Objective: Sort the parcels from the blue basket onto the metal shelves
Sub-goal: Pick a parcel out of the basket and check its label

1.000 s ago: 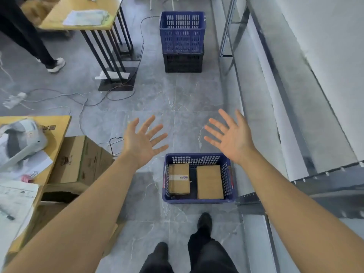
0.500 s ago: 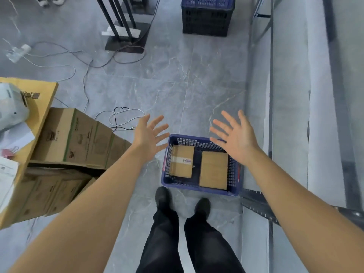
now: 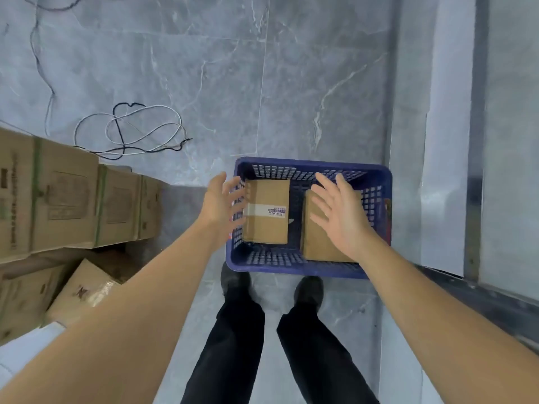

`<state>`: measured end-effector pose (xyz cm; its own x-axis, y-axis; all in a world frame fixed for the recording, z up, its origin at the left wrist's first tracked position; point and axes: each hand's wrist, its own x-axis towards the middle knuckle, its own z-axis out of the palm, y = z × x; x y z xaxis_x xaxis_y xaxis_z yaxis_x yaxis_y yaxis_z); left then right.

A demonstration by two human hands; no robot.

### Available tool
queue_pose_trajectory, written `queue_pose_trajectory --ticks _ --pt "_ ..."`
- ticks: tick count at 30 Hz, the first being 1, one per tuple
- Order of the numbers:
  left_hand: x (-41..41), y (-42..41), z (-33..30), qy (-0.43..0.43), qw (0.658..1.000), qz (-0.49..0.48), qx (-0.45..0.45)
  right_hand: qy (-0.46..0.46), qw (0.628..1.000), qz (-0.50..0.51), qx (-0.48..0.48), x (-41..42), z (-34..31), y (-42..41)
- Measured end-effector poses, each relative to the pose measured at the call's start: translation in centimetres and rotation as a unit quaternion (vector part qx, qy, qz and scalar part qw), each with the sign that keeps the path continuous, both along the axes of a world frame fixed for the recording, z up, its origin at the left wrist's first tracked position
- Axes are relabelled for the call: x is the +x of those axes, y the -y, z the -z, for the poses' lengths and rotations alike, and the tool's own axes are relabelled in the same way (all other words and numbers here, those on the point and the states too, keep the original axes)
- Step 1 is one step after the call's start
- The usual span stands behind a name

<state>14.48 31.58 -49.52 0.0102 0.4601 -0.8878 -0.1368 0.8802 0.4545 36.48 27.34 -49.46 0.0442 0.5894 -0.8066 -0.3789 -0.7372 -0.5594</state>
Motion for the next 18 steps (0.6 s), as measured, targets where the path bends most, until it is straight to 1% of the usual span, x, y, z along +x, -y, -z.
queue_pose_trajectory --ticks 9,14,18 --pt "1.6 1.0 14.2 -0.068 0.996 0.055 -0.011 0.007 0.999 -0.041 -0.032 -1.8 14.4 0.9" --pt "2.7 1.6 19.9 -0.129 0.984 0.119 -0.027 0.023 0.997 -0.07 -0.036 -2.5 21.0 1.0" --pt "2.9 2.0 23.3 -0.147 0.978 0.147 -0.031 0.034 0.996 -0.07 -0.044 -2.6 24.8 1.2"
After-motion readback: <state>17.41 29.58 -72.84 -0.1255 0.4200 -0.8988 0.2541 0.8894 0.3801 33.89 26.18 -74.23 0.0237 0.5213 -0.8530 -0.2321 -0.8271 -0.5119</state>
